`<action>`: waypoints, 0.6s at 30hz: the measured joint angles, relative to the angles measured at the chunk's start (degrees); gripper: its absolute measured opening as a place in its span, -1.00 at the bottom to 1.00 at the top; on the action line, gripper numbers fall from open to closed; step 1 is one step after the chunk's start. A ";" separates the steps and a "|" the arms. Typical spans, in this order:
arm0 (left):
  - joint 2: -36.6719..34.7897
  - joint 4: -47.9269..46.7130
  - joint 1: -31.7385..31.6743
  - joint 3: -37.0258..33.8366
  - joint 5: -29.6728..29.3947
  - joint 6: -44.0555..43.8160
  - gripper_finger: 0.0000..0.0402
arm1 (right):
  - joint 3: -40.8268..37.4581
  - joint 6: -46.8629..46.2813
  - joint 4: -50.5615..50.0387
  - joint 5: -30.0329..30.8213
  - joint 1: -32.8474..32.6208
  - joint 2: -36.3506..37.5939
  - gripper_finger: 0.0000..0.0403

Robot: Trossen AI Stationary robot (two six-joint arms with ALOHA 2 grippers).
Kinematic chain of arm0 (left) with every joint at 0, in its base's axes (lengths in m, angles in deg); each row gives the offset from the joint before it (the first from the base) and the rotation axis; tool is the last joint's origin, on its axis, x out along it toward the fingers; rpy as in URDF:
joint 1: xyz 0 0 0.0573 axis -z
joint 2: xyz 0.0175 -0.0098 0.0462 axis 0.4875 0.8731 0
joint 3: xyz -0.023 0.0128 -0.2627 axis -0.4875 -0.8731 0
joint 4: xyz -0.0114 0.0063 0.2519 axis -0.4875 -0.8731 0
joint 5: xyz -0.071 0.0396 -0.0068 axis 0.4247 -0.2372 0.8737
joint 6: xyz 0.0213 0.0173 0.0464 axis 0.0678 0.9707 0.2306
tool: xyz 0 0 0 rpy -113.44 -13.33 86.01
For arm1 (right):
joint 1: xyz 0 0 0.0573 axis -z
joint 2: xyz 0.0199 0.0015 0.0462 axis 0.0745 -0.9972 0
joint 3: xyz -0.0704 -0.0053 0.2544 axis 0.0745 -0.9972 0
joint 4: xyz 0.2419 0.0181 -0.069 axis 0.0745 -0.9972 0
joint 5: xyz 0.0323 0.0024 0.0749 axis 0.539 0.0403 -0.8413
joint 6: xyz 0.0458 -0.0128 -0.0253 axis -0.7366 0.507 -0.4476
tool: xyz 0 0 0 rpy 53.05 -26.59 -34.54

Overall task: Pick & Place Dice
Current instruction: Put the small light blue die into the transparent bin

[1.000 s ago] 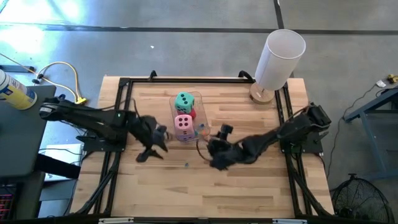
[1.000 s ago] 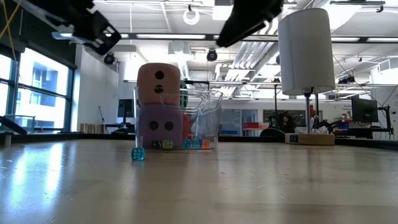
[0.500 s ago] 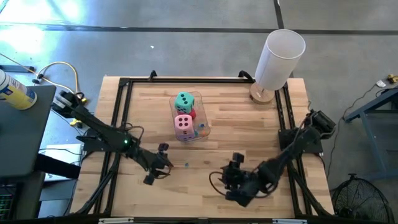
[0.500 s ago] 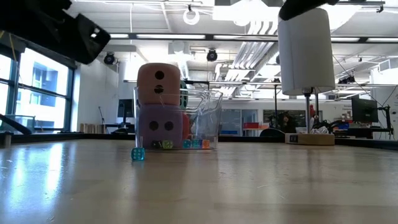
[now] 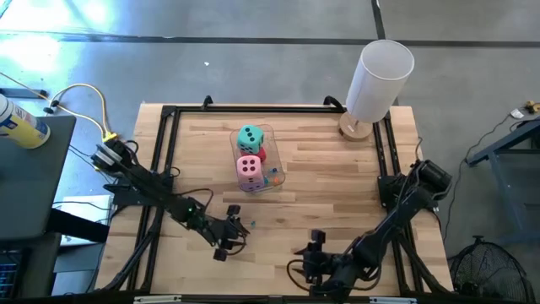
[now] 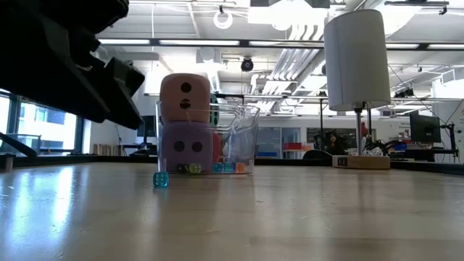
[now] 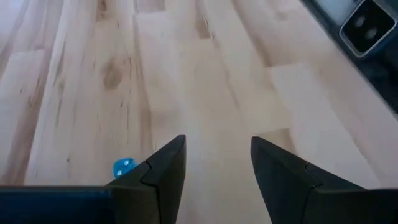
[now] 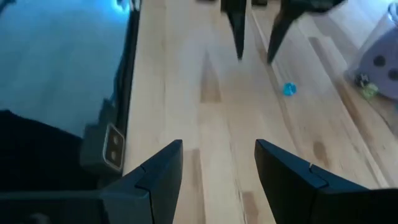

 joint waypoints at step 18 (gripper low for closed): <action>3.81 -4.52 0.31 -0.18 -15.40 -0.90 -0.21 | 0.00 4.16 4.27 -1.64 0.90 -0.04 -0.05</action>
